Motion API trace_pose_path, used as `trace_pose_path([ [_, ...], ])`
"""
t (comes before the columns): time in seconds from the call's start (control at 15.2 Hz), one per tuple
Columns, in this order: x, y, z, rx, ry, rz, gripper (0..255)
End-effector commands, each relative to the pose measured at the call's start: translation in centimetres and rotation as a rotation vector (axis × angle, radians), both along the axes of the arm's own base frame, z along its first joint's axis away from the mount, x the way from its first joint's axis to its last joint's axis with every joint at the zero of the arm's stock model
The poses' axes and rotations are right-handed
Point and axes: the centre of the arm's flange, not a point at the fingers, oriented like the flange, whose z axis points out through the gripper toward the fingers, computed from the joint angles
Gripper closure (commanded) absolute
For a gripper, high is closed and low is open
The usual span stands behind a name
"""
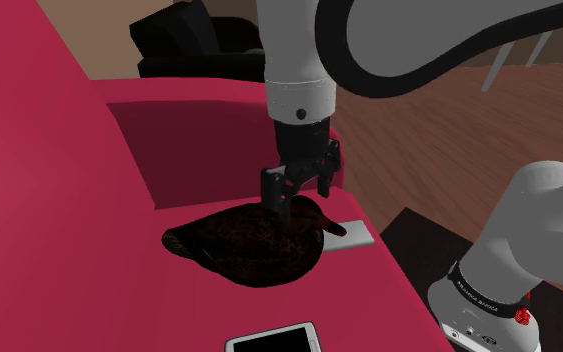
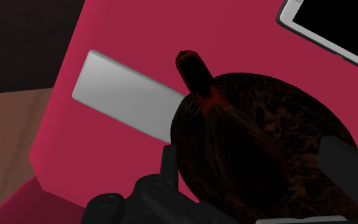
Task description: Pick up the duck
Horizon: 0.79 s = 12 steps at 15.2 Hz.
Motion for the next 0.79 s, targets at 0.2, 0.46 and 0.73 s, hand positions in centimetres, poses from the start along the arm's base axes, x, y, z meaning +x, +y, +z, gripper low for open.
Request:
trace_pose_path([
  [0.2, 0.22, 0.05, -1.4, 0.0, 0.0, 0.0, 255],
  [0.46, 0.2, -0.01, -1.38, 0.0, 0.0, 0.0, 255],
  [0.73, 0.18, -0.02, -1.38, 0.0, 0.0, 0.0, 255],
])
